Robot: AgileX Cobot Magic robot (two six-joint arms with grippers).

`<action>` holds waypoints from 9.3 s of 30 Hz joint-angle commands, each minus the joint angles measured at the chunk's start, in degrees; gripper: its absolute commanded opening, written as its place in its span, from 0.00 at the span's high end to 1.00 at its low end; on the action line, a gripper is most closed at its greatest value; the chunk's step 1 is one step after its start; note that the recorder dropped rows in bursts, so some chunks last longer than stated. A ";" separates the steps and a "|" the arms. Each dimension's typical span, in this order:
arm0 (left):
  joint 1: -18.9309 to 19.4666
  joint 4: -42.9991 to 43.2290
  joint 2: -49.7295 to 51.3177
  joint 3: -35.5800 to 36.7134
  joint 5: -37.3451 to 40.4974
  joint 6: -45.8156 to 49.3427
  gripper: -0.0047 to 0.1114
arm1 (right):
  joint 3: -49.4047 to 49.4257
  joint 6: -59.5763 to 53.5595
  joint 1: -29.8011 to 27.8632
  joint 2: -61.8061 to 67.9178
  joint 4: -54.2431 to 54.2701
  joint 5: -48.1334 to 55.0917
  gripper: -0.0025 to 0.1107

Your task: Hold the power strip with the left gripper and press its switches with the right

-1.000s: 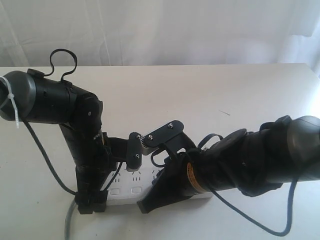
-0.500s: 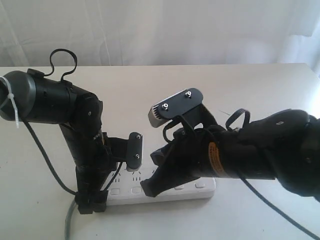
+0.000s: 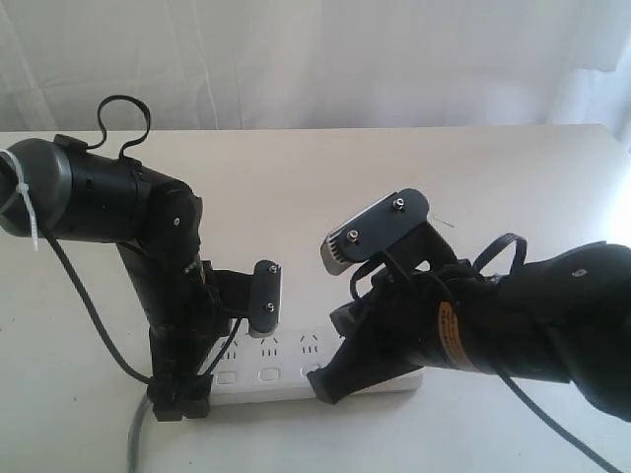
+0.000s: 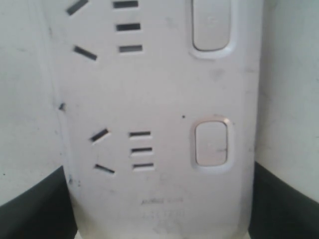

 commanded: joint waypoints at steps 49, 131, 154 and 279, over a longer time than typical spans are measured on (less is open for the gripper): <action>-0.16 -0.74 1.87 1.06 2.40 2.20 0.96 | -0.69 1.57 0.01 14.75 -0.38 2.26 0.98; -0.16 -1.62 1.87 1.06 2.56 2.65 0.96 | 0.05 3.28 0.01 10.07 -0.43 3.07 0.98; -0.16 -1.62 1.87 1.06 2.67 2.55 0.96 | 0.57 4.56 0.01 14.36 -0.43 3.73 0.98; -0.16 -2.02 1.87 1.06 3.91 2.66 0.96 | 6.62 9.47 0.24 18.49 -0.36 0.47 0.98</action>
